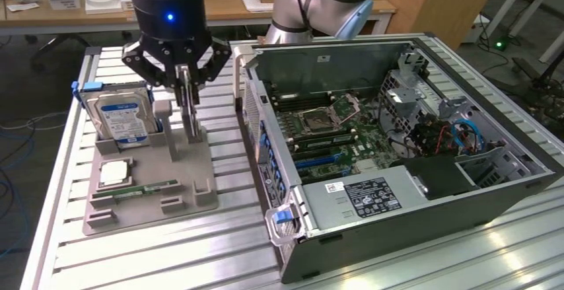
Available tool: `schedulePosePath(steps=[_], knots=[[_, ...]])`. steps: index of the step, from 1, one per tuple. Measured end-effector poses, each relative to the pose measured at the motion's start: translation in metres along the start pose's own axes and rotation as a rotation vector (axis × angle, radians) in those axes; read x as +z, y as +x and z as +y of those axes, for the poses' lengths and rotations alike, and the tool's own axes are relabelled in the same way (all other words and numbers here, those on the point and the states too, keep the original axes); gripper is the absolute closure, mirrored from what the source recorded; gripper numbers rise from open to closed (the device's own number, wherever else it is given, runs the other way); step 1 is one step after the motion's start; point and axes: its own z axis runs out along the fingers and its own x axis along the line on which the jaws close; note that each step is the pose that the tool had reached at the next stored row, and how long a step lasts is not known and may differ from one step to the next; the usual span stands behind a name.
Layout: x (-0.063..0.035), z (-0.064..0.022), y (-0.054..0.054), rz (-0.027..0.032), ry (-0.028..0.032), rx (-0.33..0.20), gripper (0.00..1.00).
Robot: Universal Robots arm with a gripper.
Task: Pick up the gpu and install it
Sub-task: 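Pick up the gpu and move the gpu toward the slot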
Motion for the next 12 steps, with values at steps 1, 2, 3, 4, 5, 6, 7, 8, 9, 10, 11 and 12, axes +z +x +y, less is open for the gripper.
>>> schedulePosePath(steps=[1, 2, 3, 4, 5, 6, 7, 8, 9, 10, 11, 12], knots=[[-0.0021, 0.0001, 0.0, 0.0, 0.0, 0.0, 0.72], [-0.0043, 0.0003, 0.0, 0.0001, 0.0001, 0.0, 0.72], [-0.0063, 0.0004, 0.0, 0.0, 0.0, 0.0, 0.72], [-0.0083, 0.0005, 0.0, 0.0, -0.0001, 0.0, 0.72], [-0.0104, 0.0006, 0.0, 0.0001, 0.0, 0.0, 0.72], [-0.0124, 0.0008, 0.0, 0.0001, 0.0, 0.0, 0.72], [-0.0145, 0.0009, 0.0, 0.0001, 0.0, 0.0, 0.72], [-0.0166, 0.001, 0.0, 0.0001, 0.0, 0.0, 0.72], [-0.0185, 0.0011, 0.0, 0.0, -0.0001, 0.0, 0.72], [-0.0204, 0.0012, 0.0, 0.0, -0.0001, 0.0, 0.72], [-0.0223, 0.0014, 0.0, 0.0, -0.0001, 0.0, 0.72], [-0.0243, 0.0015, 0.0, 0.0001, -0.0002, 0.0, 0.72]])
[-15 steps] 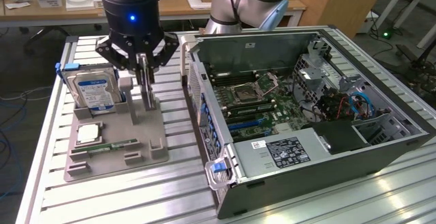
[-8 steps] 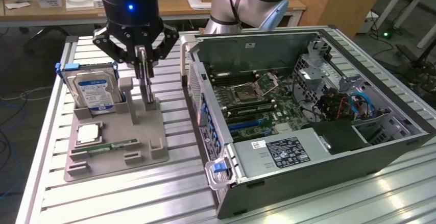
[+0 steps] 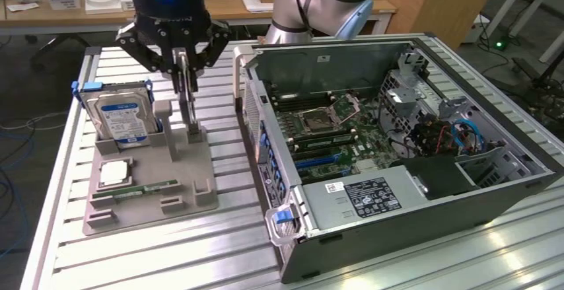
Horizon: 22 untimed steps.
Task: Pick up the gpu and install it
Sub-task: 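Pick up the gpu and move the gpu toward the slot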
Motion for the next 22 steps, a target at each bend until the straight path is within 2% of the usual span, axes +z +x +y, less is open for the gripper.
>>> schedulePosePath(steps=[17, 22], knots=[[-0.0299, 0.0018, 0.0, 0.0, -0.0002, 0.0, 0.72], [-0.0305, 0.0018, 0.0, -0.0001, -0.0006, 0.0, 0.72]])
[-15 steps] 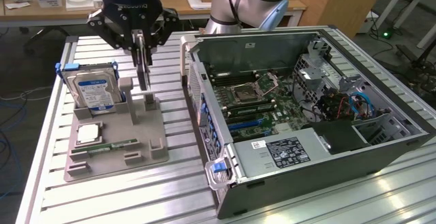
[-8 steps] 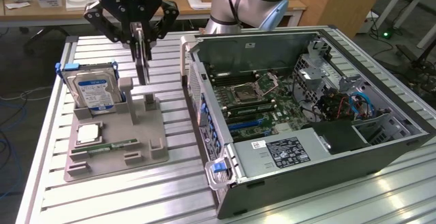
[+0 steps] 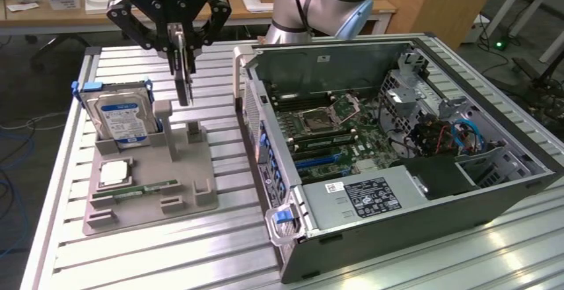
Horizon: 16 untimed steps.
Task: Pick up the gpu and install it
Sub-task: 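Pick up the gpu and move the gpu toward the slot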
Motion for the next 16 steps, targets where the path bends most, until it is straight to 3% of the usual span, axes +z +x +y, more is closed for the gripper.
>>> schedulePosePath(steps=[10, 16], knots=[[-0.0001, 0.0, -0.0002, 0.0002, -0.0008, 0.0, 0.72], [0.0001, 0.0002, -0.0089, 0.0002, -0.0008, 0.0, 0.72]])
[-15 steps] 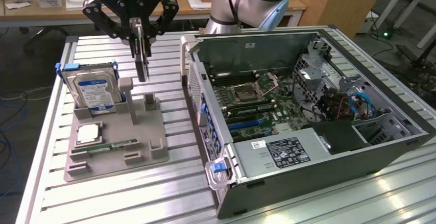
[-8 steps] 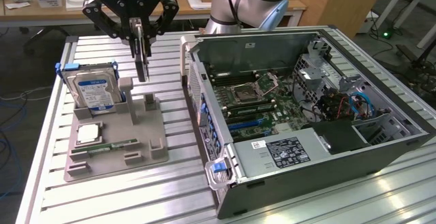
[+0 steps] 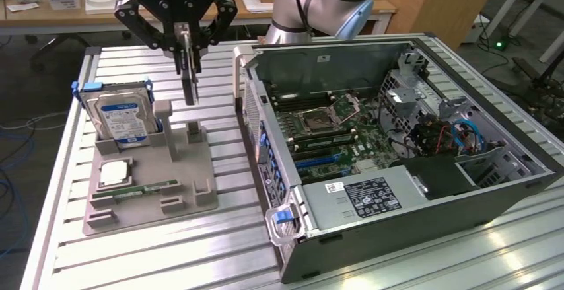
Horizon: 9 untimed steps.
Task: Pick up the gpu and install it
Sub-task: 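Pick up the gpu and move the gpu toward the slot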
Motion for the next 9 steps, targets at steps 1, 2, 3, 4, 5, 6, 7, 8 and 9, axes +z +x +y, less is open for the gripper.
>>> schedulePosePath(steps=[1, 2, 3, 4, 5, 6, 7, 8, 9], knots=[[0.0, 0.0, -0.0013, 0.0, 0.0001, 0.0, 0.72], [0.0001, 0.0001, -0.0024, -0.0001, 0.0, 0.0, 0.72], [0.0001, 0.0001, -0.0036, 0.0, 0.0, 0.0, 0.72], [0.0001, 0.0001, -0.0047, 0.0, 0.0, 0.0, 0.72], [0.0002, 0.0001, -0.0058, -0.0001, 0.0, 0.0, 0.72], [0.0001, 0.0001, -0.0069, 0.0, 0.0, 0.0, 0.72], [0.0002, 0.0002, -0.0079, 0.0, 0.0, 0.0, 0.72], [0.0002, 0.0002, -0.0089, 0.0, 0.0001, 0.0, 0.72], [0.0002, 0.0002, -0.0098, -0.0001, 0.0, 0.0, 0.72]])
